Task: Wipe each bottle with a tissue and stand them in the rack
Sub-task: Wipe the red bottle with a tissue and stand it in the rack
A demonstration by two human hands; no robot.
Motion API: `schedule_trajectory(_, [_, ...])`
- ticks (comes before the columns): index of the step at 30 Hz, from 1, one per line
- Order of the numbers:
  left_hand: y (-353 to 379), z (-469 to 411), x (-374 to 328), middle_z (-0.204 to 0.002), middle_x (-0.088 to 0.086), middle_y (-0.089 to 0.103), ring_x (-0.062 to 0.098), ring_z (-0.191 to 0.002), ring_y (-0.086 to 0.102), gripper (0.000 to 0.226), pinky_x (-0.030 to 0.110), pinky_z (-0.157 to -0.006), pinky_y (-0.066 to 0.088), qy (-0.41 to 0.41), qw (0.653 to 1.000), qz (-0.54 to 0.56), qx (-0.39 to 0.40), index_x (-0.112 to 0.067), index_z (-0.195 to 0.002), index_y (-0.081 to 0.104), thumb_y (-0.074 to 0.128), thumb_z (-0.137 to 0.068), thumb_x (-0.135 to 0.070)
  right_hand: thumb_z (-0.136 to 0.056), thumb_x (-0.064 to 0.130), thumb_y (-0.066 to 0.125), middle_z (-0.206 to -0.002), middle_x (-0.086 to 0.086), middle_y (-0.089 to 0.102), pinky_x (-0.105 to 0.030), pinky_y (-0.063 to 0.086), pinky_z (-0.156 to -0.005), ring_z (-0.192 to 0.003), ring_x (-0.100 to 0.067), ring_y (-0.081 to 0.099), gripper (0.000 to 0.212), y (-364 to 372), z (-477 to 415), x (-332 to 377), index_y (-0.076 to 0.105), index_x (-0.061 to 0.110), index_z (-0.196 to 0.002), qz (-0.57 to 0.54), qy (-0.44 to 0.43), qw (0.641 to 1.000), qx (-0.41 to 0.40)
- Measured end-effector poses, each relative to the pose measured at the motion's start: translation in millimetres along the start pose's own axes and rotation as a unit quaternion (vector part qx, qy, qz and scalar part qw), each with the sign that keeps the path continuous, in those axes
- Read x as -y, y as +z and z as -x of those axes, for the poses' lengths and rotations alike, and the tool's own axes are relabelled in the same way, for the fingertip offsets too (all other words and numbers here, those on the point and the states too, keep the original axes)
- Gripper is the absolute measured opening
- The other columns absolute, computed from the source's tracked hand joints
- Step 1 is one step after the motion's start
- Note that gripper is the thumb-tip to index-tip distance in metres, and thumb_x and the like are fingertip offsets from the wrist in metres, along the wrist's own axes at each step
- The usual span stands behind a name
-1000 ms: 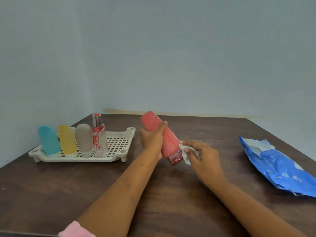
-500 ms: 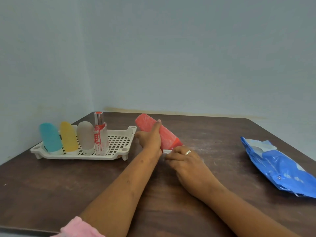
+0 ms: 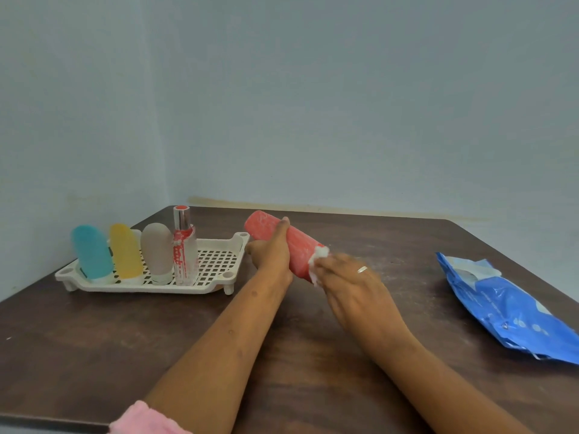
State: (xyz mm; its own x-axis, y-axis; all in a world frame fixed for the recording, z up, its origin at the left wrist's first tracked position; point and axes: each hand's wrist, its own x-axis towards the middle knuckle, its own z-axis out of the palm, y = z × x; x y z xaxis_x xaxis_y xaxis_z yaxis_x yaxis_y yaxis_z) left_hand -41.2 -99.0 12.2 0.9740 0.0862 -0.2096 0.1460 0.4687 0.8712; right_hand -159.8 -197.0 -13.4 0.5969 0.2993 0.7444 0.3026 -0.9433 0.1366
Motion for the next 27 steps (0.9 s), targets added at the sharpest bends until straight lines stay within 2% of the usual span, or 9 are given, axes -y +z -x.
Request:
schedule_trajectory(2, [-0.8,1.9,0.5,-0.118,0.011,0.06,0.025,-0.1,0.063,0.075,0.046,-0.09,0.054,-0.001,1.0,-0.012,-0.001,-0.011,-0.134,0.04,0.08,-0.076,-0.038,-0.092,0.017,0.049,-0.119,-0.001,0.065,-0.024,0.041,-0.098,-0.11,-0.013,0.059,0.03,-3.8,0.2,-4.2,0.067,0.011,-0.115,-0.088,0.104,0.99,0.014])
schedule_trajectory(5, [-2.2,3.9,2.1,-0.116,0.01,0.061,0.025,-0.098,0.063,0.072,0.046,-0.088,0.055,0.002,1.0,-0.03,-0.001,-0.013,-0.132,0.042,0.079,-0.077,-0.04,-0.09,0.029,0.06,-0.13,0.008,0.057,-0.02,0.034,-0.103,-0.119,0.002,0.045,0.036,-5.9,5.7,-7.3,0.059,0.021,-0.126,-0.188,0.191,0.961,0.061])
schedule_trajectory(8, [-1.3,5.0,2.7,-0.116,0.01,0.061,0.024,-0.096,0.064,0.07,0.044,-0.085,0.055,0.002,1.0,-0.023,0.009,-0.014,-0.132,0.042,0.078,-0.078,-0.04,-0.08,0.042,0.067,-0.13,0.007,0.056,-0.017,0.039,-0.094,-0.117,-0.004,0.049,0.058,-4.3,5.6,-10.0,0.052,0.023,-0.133,-0.241,0.27,0.93,0.069])
schedule_trajectory(12, [0.1,8.1,2.2,-0.117,0.009,0.059,0.025,-0.097,0.062,0.067,0.046,-0.088,0.054,0.021,0.999,-0.039,0.006,-0.015,-0.131,0.039,0.075,-0.081,-0.04,-0.071,0.049,0.069,-0.13,0.004,0.056,-0.019,0.045,-0.09,-0.113,-0.007,0.052,0.072,0.2,4.7,-10.9,0.048,0.023,-0.135,-0.294,0.322,0.896,0.081])
schedule_trajectory(16, [2.0,14.3,1.1,-0.117,0.009,0.059,0.024,-0.096,0.062,0.065,0.045,-0.089,0.054,0.032,0.998,-0.047,0.004,-0.015,-0.13,0.039,0.074,-0.082,-0.041,-0.066,0.053,0.069,-0.117,0.016,0.056,-0.023,0.051,-0.087,-0.105,-0.003,0.057,0.07,-0.2,4.4,-11.7,0.053,0.025,-0.128,-0.326,0.341,0.878,0.083])
schedule_trajectory(19, [3.8,19.4,0.0,-0.114,0.008,0.059,0.022,-0.093,0.062,0.065,0.044,-0.087,0.055,0.034,0.999,-0.037,0.015,-0.014,-0.129,0.039,0.074,-0.082,-0.042,-0.074,0.045,0.068,-0.092,0.002,0.071,-0.024,0.055,-0.072,-0.084,-0.012,0.067,0.045,-2.4,3.1,-12.8,0.065,0.016,-0.108,-0.444,0.369,0.813,0.078])
schedule_trajectory(21, [4.4,21.1,-0.9,-0.111,0.008,0.059,0.021,-0.092,0.063,0.062,0.043,-0.086,0.055,0.036,0.999,-0.032,0.019,-0.014,-0.126,0.04,0.073,-0.082,-0.043,-0.082,0.043,0.064,-0.09,-0.014,0.07,-0.035,0.053,-0.075,-0.084,-0.027,0.066,0.038,-3.2,3.1,-13.0,0.068,0.01,-0.1,-0.506,0.374,0.773,0.081])
schedule_trajectory(23, [4.8,21.5,-1.9,-0.111,0.007,0.06,0.021,-0.092,0.063,0.059,0.043,-0.087,0.055,0.044,0.999,-0.018,0.023,-0.015,-0.123,0.04,0.073,-0.082,-0.043,-0.09,0.039,0.058,-0.099,-0.026,0.065,-0.042,0.052,-0.086,-0.093,-0.039,0.063,0.043,-2.0,3.4,-13.0,0.066,-0.002,-0.1,-0.573,0.371,0.725,0.088])
schedule_trajectory(27, [5.4,23.4,-3.9,-0.112,0.007,0.06,0.019,-0.093,0.063,0.057,0.044,-0.088,0.054,0.069,0.997,0.014,0.023,-0.016,-0.122,0.039,0.072,-0.082,-0.043,-0.093,0.025,0.048,-0.105,-0.019,0.068,-0.03,0.054,-0.087,-0.104,-0.031,0.063,0.034,-8.7,-0.4,-7.0,0.064,-0.004,-0.101,-0.691,0.383,0.607,0.085])
